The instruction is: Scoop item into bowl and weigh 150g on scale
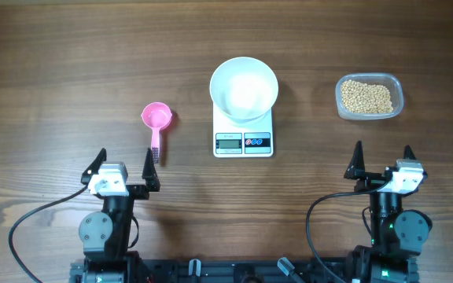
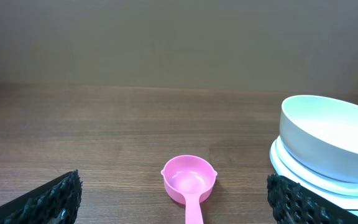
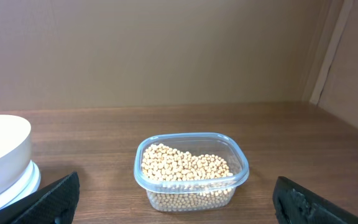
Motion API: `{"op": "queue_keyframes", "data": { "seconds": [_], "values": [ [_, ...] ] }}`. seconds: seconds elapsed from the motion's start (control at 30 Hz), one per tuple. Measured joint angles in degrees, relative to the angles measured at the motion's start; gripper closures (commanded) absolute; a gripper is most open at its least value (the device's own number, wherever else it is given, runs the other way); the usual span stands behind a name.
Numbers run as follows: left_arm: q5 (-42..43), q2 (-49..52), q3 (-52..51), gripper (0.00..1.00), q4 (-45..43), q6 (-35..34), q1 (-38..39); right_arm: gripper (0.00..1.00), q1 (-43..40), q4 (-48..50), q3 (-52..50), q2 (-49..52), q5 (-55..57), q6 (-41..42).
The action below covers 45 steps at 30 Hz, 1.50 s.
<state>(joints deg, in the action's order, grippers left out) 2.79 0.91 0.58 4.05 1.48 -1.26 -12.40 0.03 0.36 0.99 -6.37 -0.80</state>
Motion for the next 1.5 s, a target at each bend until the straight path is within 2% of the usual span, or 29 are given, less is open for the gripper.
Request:
{"op": "queue_keyframes", "data": {
  "seconds": [1.37,1.43,1.5],
  "values": [
    [0.1,0.0,0.0,0.0,0.0,-0.1,0.0,0.0,0.0,0.0,0.0,0.0,0.0,0.0],
    [1.7,0.0,0.0,0.0,-0.3,-2.9,0.0,0.0,0.0,0.0,0.0,0.0,0.0,0.0],
    [5.2,0.0,0.0,0.0,-0.8,-9.4,0.0,0.0,0.0,0.0,0.0,0.0,0.0,0.0]
  ]
}}
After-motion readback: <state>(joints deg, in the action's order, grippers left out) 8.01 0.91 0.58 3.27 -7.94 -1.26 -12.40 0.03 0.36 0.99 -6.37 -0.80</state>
